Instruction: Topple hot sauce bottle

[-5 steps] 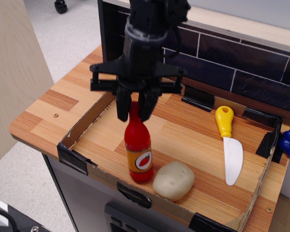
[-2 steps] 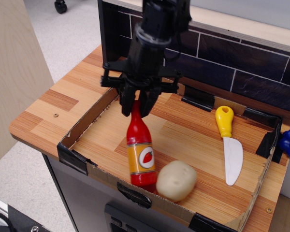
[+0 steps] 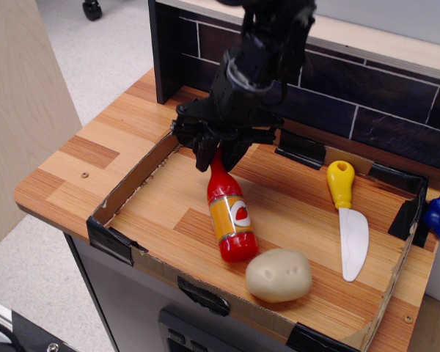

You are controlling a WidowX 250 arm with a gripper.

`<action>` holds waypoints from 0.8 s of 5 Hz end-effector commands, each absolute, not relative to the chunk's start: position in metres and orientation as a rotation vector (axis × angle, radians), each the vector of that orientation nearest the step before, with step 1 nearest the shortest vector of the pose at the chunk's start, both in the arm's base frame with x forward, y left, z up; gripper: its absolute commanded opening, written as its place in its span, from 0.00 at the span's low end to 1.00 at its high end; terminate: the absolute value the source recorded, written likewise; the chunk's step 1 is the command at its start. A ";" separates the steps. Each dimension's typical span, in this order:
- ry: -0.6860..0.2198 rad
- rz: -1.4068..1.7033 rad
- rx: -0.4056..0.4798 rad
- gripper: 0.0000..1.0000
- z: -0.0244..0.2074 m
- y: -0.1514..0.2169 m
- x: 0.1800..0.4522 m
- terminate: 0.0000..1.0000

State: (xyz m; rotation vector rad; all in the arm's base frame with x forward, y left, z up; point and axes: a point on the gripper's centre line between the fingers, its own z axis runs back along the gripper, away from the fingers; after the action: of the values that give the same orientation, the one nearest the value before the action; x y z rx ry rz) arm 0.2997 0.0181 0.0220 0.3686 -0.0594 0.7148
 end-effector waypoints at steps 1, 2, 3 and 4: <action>-0.119 0.746 0.488 0.00 0.027 0.036 0.323 0.00; -0.043 0.744 0.488 0.00 0.012 0.037 0.331 0.00; -0.015 0.736 0.453 1.00 0.006 0.033 0.331 0.00; -0.013 0.733 0.398 1.00 0.014 0.030 0.329 0.00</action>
State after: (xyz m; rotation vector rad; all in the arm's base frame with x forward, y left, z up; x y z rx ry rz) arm 0.3207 0.0300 0.0015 0.4213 0.0329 0.7314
